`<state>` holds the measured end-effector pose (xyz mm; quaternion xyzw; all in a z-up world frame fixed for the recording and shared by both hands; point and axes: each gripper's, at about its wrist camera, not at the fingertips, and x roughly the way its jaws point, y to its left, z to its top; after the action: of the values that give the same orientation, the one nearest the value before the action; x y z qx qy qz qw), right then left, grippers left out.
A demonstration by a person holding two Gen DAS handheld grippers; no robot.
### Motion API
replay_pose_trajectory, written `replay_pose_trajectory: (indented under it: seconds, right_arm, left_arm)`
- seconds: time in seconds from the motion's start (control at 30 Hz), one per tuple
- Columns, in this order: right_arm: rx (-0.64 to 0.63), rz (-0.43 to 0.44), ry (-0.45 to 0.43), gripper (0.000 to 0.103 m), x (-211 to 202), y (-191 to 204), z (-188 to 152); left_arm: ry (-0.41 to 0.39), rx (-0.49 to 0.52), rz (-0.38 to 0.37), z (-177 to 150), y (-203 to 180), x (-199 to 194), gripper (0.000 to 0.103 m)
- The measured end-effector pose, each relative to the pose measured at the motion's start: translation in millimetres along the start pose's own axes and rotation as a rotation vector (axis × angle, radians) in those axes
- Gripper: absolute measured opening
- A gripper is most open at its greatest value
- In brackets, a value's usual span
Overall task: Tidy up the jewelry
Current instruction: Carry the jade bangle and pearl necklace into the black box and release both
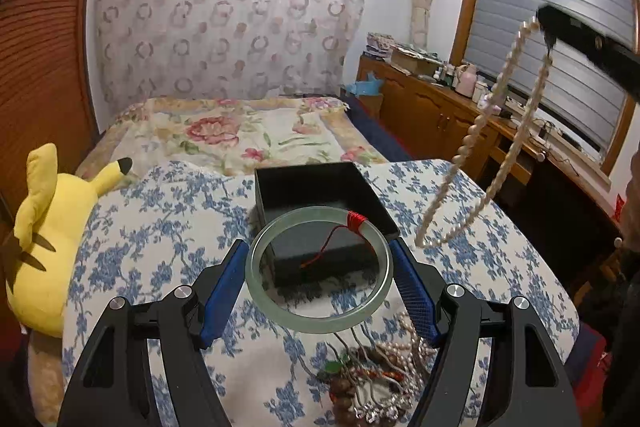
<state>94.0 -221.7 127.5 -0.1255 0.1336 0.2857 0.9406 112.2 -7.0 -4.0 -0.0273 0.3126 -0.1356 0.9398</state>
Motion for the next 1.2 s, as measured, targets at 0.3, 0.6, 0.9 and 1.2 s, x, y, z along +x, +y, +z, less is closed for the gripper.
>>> replay_pose_trajectory:
  seconds: [0.3, 0.6, 0.9, 1.2]
  right_arm:
    - [-0.017, -0.023, -0.002, 0.008, 40, -8, 30]
    - [0.024, -0.009, 0.118, 0.008, 91, -15, 7]
    - [0.19, 0.109, 0.325, 0.009, 158, -23, -77]
    - [0.198, 0.093, 0.305, 0.031, 136, -33, -92]
  left_arm:
    - [0.0, -0.003, 0.019, 15, 6, 16, 0.069]
    - [0.011, 0.001, 0.026, 21, 5, 28, 0.069]
    - [0.043, -0.005, 0.044, 20, 8, 52, 0.069]
    - [0.08, 0.024, 0.053, 24, -3, 82, 0.069]
